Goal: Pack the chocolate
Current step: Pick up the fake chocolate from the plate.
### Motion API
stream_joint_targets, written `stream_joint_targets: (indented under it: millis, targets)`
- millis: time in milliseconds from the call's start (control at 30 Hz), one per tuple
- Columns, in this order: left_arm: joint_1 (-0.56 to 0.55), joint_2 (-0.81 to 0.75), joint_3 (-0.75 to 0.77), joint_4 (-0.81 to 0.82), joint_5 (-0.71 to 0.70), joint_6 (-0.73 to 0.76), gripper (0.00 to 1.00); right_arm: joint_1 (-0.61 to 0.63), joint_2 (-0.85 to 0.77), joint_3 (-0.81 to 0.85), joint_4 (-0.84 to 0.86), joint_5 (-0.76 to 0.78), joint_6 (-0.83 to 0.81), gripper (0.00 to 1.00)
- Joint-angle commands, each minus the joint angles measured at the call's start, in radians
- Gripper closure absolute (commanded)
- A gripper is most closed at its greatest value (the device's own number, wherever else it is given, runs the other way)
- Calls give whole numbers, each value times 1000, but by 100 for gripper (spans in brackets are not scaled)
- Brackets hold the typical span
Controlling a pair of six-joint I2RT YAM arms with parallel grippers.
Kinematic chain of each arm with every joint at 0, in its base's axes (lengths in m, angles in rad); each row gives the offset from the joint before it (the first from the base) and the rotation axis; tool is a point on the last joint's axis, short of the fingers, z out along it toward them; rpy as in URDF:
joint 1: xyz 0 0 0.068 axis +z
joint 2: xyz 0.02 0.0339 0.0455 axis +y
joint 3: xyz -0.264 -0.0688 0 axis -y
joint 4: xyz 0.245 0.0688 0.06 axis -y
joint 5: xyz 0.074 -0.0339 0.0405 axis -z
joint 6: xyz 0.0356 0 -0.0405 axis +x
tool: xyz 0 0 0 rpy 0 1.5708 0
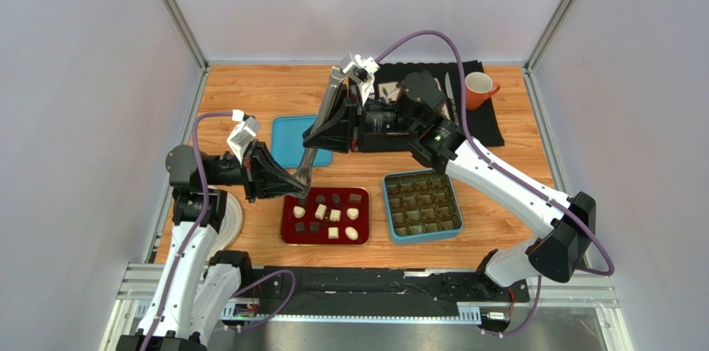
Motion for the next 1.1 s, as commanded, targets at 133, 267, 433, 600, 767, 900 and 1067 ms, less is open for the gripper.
stream_joint_targets:
  millis: [133, 267, 433, 600, 767, 900, 1067]
  targets:
    - [-4, -13, 38, 54, 241, -2, 100, 17, -6, -29, 3, 55, -7, 79]
    - [-4, -13, 40, 53, 241, -2, 100, 15, -20, -28, -15, 72, -29, 79]
    - [-4, -13, 37, 53, 243, 3, 100, 13, -34, -25, -31, 81, -41, 58]
    - [-4, -13, 38, 53, 243, 3, 100, 12, -48, -55, 31, 152, -4, 54]
    - [-4, -14, 37, 53, 243, 3, 100, 9, -37, -72, 123, 153, 50, 54]
    - [-4, -14, 32, 53, 241, 1, 100, 7, -35, -85, 190, 140, 89, 51]
    - [-4, -14, 34, 53, 241, -1, 100, -13, -52, -118, 296, 91, 154, 48]
